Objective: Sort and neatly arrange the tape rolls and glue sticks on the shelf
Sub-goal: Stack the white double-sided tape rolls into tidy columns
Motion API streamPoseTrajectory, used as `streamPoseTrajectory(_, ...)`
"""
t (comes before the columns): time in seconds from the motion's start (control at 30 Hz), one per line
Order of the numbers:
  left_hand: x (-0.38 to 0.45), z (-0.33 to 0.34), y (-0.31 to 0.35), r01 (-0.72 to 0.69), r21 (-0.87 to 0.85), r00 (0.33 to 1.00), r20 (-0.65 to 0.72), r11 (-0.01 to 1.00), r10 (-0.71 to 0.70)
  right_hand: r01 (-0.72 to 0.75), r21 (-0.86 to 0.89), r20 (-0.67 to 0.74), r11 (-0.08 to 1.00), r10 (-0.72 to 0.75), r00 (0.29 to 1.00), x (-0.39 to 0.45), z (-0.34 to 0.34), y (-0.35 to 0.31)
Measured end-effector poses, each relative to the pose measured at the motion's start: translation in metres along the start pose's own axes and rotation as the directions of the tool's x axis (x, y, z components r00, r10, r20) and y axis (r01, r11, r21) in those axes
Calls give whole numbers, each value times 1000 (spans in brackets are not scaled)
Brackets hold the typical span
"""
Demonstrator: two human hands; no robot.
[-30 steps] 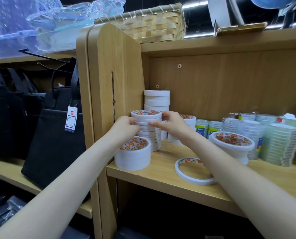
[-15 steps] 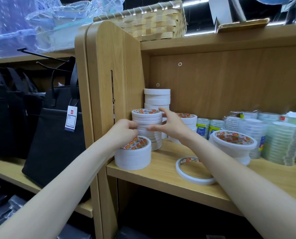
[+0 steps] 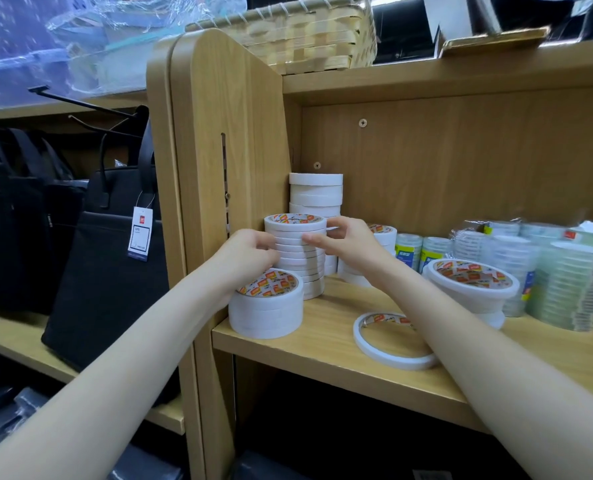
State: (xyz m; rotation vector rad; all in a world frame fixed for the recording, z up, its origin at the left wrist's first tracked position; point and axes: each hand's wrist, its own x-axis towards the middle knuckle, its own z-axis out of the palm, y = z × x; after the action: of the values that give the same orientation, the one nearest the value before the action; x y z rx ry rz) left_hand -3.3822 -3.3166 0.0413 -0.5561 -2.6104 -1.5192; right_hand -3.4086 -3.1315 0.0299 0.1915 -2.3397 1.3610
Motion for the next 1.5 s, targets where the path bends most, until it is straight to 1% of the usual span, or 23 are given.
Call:
streamPoseTrajectory(0.1,3,1,-2,-2,18,1000,0,1000,2,39,-43,23,998,-38,999,-1,-1,1)
streamPoseTrajectory(0.2,6,1,-3,1,27,1000,-11,1000,-1,79,-135,65,988,-71,995,-2,1,1)
streamPoseTrajectory(0.33,6,1,-3,8,33,1000,-27,999,-7,106,-217,37,970,-100,994,-2,3,1)
streamPoseTrajectory(0.47,5,4,-5,10,-22,999,-46,1000,-11,139,-266,20,954,-139,990,-3,3,2)
streamPoseTrajectory(0.57,5,3,-4,30,-71,996,-85,997,-36,122,-255,63,959,-110,992,0,3,5)
streamPoseTrajectory(0.63,8,2,-3,48,-122,993,-102,991,-60,115,-297,74,948,-98,992,1,6,8)
streamPoseTrajectory(0.7,10,3,-3,59,-122,992,-103,991,-72,111,-332,55,937,-98,994,0,8,8)
streamPoseTrajectory(0.8,12,5,-5,50,-103,992,-108,993,-61,93,-301,35,949,-86,996,0,7,8)
streamPoseTrajectory(0.87,11,7,-5,42,-78,991,-125,996,-52,98,-311,33,945,-92,995,1,7,8)
streamPoseTrajectory(0.97,9,7,-2,13,9,991,-135,1000,-11,82,-309,51,948,-70,996,2,6,7)
streamPoseTrajectory(1.03,8,5,0,-36,61,990,-132,998,43,75,-233,34,970,-69,997,1,3,2)
streamPoseTrajectory(1.1,6,4,0,-97,87,986,-126,991,107,90,-127,-58,988,-98,993,-1,0,-5)
streamPoseTrajectory(1.17,4,5,1,-121,81,985,-111,989,129,81,-46,-128,996,-87,988,-3,0,-9)
streamPoseTrajectory(1.37,9,6,-1,-124,67,986,-105,990,130,58,-14,-142,998,-60,988,-2,3,-5)
streamPoseTrajectory(1.43,9,5,-2,-124,96,988,-84,988,132,49,10,-151,999,-47,987,-2,4,-4)
streamPoseTrajectory(1.5,10,4,-3,-142,170,986,-67,975,155,21,35,-152,999,-16,988,-3,5,-6)
